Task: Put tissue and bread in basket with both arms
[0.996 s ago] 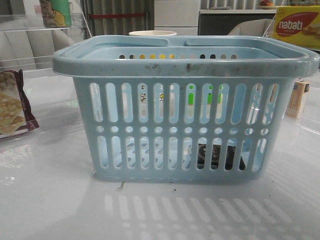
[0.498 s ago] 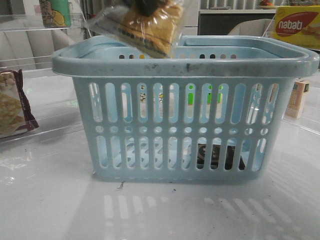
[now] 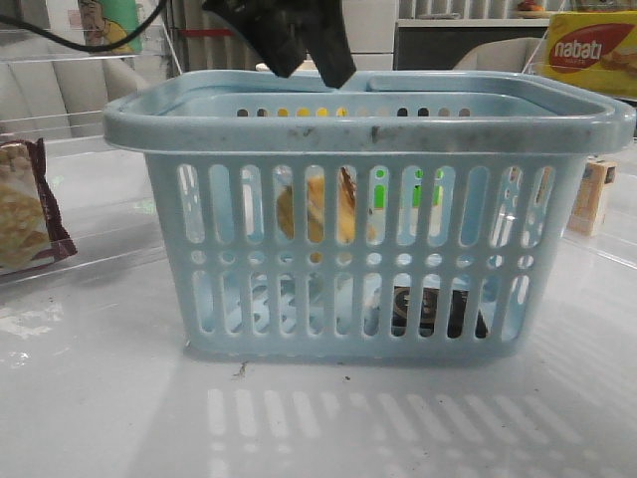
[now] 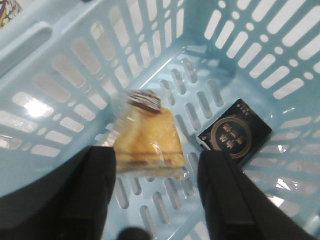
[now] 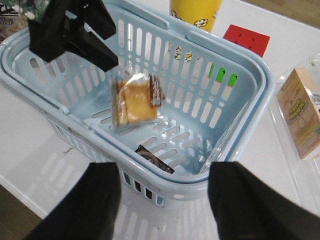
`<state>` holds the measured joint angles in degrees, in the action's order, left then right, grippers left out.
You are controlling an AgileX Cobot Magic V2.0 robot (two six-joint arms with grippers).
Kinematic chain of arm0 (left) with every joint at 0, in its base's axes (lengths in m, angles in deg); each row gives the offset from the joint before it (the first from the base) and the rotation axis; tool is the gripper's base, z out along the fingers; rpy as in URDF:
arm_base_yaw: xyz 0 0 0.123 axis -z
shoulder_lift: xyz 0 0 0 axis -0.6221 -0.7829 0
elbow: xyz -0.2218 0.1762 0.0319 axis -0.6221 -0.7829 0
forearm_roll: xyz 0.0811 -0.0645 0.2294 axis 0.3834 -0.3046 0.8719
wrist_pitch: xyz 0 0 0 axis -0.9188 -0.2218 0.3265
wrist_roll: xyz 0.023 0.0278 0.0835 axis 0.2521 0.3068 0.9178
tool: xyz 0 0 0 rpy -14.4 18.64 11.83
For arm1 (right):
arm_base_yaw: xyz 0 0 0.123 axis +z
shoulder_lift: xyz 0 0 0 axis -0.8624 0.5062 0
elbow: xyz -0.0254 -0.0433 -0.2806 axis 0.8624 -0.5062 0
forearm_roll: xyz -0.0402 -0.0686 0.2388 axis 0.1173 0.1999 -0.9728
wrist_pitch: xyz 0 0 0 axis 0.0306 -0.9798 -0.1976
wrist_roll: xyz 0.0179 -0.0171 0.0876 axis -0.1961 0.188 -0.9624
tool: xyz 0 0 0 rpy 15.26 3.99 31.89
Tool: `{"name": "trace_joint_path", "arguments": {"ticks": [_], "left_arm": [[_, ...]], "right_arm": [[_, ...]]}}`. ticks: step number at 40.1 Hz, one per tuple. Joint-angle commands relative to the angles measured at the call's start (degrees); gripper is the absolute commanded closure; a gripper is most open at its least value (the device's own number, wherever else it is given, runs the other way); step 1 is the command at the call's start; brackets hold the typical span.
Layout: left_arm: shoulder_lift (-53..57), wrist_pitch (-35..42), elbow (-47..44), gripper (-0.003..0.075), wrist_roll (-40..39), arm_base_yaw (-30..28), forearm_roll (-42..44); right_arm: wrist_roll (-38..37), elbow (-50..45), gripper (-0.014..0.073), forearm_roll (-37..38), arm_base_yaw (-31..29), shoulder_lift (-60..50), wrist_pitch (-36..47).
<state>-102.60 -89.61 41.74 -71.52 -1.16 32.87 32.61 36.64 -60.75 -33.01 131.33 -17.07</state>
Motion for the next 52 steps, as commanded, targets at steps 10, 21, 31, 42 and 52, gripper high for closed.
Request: {"name": "trace_joint_path", "arguments": {"ticks": [10, 21, 31, 42, 52], "left_arm": [[17.5, 0.7, -3.5, 0.0265, 0.0, 0.2, -1.4], [34.6, 3.4, -19.9, 0.0265, 0.0, 0.2, -1.4], [49.4, 5.4, -34.9, 0.0265, 0.0, 0.2, -1.2], [62.8, 6.8, -48.2, 0.0265, -0.6, 0.2, -1.1], [67.2, 10.8, -53.1, 0.0265, -3.5, 0.2, 0.9]], "right_arm": [[0.4, 1.6, 0.0094, 0.6, 0.0, -0.3, 4.1], [0.4, 1.6, 0.0094, 0.6, 0.0, -0.3, 4.1], [0.4, 1.6, 0.0094, 0.6, 0.0, -0.3, 4.2], [0.4, 1.6, 0.0094, 2.8, 0.0, -0.3, 1.7], [-0.3, 1.6, 0.0094, 5.1, 0.0, -0.5, -2.8]]}}
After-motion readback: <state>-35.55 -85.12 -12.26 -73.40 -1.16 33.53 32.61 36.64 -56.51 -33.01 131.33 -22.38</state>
